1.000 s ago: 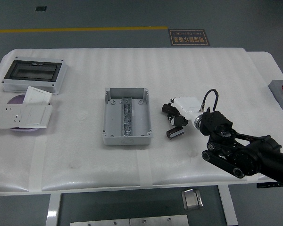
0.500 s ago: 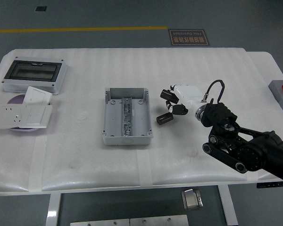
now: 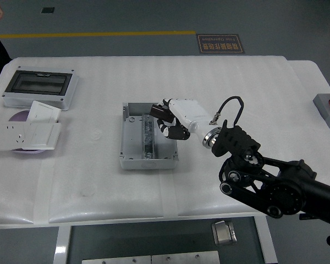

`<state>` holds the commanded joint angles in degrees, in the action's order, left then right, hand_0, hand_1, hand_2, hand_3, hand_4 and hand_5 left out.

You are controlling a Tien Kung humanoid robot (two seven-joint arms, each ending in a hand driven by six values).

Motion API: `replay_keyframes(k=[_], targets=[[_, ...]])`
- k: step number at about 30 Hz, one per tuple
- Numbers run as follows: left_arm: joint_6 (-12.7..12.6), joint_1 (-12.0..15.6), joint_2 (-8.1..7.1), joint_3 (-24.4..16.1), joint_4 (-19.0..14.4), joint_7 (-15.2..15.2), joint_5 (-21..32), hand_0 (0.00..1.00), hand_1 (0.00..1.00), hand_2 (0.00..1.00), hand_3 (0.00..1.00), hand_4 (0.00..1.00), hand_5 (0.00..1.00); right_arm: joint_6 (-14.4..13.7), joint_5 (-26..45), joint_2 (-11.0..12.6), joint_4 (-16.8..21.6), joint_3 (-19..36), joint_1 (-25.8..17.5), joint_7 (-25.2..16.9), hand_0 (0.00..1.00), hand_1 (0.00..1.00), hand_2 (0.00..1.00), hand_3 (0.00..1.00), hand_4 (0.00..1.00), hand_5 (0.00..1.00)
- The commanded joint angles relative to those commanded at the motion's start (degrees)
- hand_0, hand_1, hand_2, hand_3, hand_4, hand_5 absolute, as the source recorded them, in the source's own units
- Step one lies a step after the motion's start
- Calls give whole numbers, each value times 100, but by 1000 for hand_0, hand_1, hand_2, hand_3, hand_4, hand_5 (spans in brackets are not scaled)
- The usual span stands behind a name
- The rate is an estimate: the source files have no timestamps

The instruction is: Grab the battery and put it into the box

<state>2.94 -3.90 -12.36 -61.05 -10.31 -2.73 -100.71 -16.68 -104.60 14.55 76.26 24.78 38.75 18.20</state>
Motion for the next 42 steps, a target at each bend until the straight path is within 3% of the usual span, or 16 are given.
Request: replay_keyframes(k=[7, 8, 19, 20, 25, 26, 31, 32, 37, 38, 42], targets=[[1, 2, 0, 4, 0, -22, 32, 639, 694, 654, 599, 514, 216, -72, -106, -156, -247, -274, 24, -19, 409, 266, 460, 678, 354, 86], [0, 2, 3, 5, 0, -19, 26, 638, 694, 650, 593, 507, 223, -65, -119, -165, -272, -293, 27, -13, 494, 308, 488, 747, 410, 196], [-16, -9, 20, -20, 0, 22, -45, 638, 693, 634, 592, 505, 221, 96, -205, -192, -327, -317, 65, 8, 502, 313, 483, 785, 411, 203], [-14, -10, 21, -31, 0, 20, -55, 638, 693, 540, 582, 488, 199, 115, -209, -192, -328, -315, 67, 6, 511, 310, 484, 800, 406, 202], [11, -5, 22, -70, 0, -5, -95, 638, 693, 540, 582, 488, 199, 171, -225, -193, -327, -315, 66, 7, 511, 310, 484, 800, 406, 202], [17, -4, 21, -72, 0, -11, -100, 638, 695, 509, 583, 476, 177, 177, -220, -192, -328, -313, 65, 5, 548, 338, 491, 893, 618, 319], [46, 0, 18, -77, 0, -38, -115, 638, 695, 509, 583, 476, 177, 188, -211, -181, -305, -301, 52, 4, 548, 338, 491, 893, 618, 319], [52, 0, 18, -74, 0, -41, -117, 637, 698, 510, 583, 477, 177, 186, -202, -178, -292, -296, 48, 2, 610, 412, 618, 952, 816, 434], [73, 0, 24, -78, 0, -57, -127, 637, 698, 510, 583, 477, 177, 186, -188, -163, -188, -248, 33, 11, 610, 412, 618, 952, 816, 434], [76, -1, 25, -71, 0, -58, -123, 638, 698, 513, 583, 466, 164, 188, -189, -157, -156, -231, 30, 15, 622, 435, 671, 958, 894, 512], [78, -2, 33, -78, 0, -60, -128, 638, 698, 513, 583, 466, 164, 196, -211, -97, -18, -38, -7, 31, 622, 435, 671, 958, 894, 512]])
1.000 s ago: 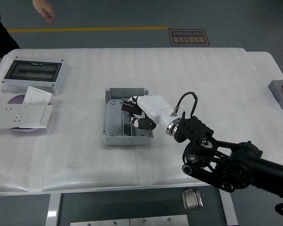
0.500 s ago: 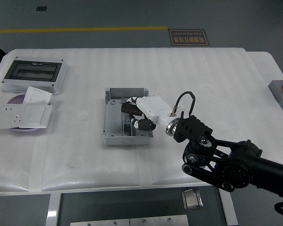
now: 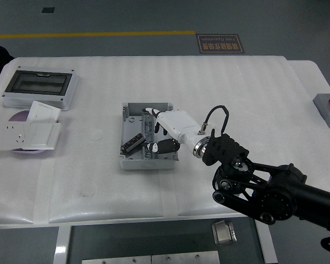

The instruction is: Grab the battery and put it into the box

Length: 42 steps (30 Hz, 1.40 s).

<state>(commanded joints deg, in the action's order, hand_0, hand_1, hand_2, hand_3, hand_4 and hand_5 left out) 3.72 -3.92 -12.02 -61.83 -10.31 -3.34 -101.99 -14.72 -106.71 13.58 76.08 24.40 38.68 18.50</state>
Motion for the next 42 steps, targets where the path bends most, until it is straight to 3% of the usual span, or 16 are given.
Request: replay_keyframes(k=[4, 7, 8, 12, 17, 24, 42], targets=[[7, -2, 6, 11, 0, -5, 13, 638, 699, 512, 583, 461, 159, -16, -78, 146, -48, 362, -11, 6, 630, 440, 678, 961, 908, 515], [13, -10, 8, 1, 0, -10, 11, 638, 699, 512, 583, 461, 159, 3, -89, 352, -321, 529, 80, 3, 630, 440, 678, 961, 908, 515], [14, -14, 7, 3, 0, -10, 13, 638, 699, 517, 584, 442, 116, 25, -77, 430, -436, 535, 127, 4, 632, 437, 680, 955, 927, 547], [25, -29, 8, -29, 0, -17, -25, 638, 699, 517, 584, 442, 116, 106, 64, 627, -880, 326, 330, -19, 632, 437, 680, 955, 927, 547], [24, -52, 14, -17, 0, -9, -6, 638, 699, 519, 584, 444, 111, 237, 209, 649, -1296, -117, 504, -27, 614, 435, 674, 930, 922, 542], [31, -62, 3, -52, 0, -11, -49, 638, 701, 521, 585, 446, 110, 336, 233, 587, -1368, -559, 656, -25, 614, 449, 673, 900, 912, 531], [29, -53, 5, -31, 0, -15, -5, 638, 702, 530, 586, 448, 110, 462, 112, 714, -1443, -383, 691, 56, 609, 444, 664, 874, 892, 518]])
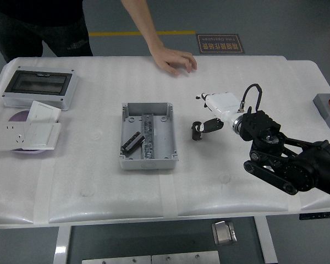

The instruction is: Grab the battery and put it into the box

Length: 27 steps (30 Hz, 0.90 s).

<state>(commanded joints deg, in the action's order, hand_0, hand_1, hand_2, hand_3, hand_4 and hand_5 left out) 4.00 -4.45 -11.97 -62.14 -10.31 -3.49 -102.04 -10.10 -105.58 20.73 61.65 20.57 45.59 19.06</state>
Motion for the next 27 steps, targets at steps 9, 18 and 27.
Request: replay_keyframes(k=[9, 18, 27], targets=[[-1, -11, -4, 12, 0, 5, 12, 638, 701, 532, 586, 449, 112, 203, 120, 38, 234, -256, -44, 103, 609, 443, 659, 880, 877, 504], [-6, -27, -3, 53, 0, 11, 62, 639, 701, 532, 587, 449, 112, 272, 166, -30, 251, -462, -36, 130, 607, 441, 656, 877, 872, 504], [-9, -40, -5, 71, 0, 17, 91, 639, 701, 532, 587, 449, 113, 247, 146, -81, -14, -487, 35, 115, 604, 439, 654, 869, 865, 501]])
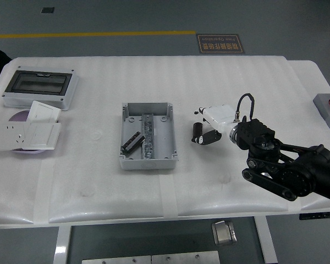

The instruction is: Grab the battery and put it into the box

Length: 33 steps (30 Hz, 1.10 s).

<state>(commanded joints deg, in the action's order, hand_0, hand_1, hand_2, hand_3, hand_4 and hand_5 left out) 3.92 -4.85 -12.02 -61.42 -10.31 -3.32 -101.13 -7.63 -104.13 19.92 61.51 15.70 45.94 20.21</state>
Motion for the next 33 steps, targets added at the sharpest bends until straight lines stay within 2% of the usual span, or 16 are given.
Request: replay_keyframes(k=[10, 11, 16, 17, 22, 23, 28, 29, 33], targets=[[-8, -9, -9, 46, 0, 5, 71, 638, 701, 531, 587, 450, 113, 45, -38, 4, 53, -248, 40, 25, 604, 436, 651, 863, 864, 505], [-8, -9, -9, 48, 0, 5, 74, 638, 701, 532, 588, 450, 115, 48, -40, 6, 55, -257, 45, 26, 592, 430, 612, 768, 690, 341], [-14, -22, -5, 89, 0, 19, 107, 638, 701, 532, 588, 450, 115, 24, -58, 19, 50, -285, 67, 23, 592, 430, 612, 768, 690, 341], [-16, -25, -4, 93, 0, 21, 112, 638, 700, 533, 588, 450, 116, 14, -65, 20, 45, -289, 69, 21, 589, 429, 602, 744, 623, 284], [-20, -32, -2, 126, 0, 33, 140, 638, 700, 533, 588, 450, 116, -40, -87, 17, 13, -320, 78, 8, 589, 429, 602, 744, 623, 284], [-21, -32, -2, 129, 0, 34, 141, 638, 700, 532, 588, 450, 117, -46, -87, 17, 9, -325, 79, 6, 572, 422, 585, 721, 536, 231], [-21, -34, -5, 132, 0, 36, 137, 638, 700, 532, 588, 450, 117, -91, -111, 18, -8, -361, 72, -7, 572, 422, 585, 721, 536, 231], [-21, -34, -4, 134, 0, 37, 137, 638, 700, 533, 588, 452, 117, -97, -118, 23, -1, -352, 68, -8, 565, 407, 569, 709, 511, 217], [-23, -34, 2, 139, 0, 41, 142, 638, 700, 533, 588, 452, 117, -124, -124, 73, 138, -194, 47, -7, 565, 407, 569, 709, 511, 217]])
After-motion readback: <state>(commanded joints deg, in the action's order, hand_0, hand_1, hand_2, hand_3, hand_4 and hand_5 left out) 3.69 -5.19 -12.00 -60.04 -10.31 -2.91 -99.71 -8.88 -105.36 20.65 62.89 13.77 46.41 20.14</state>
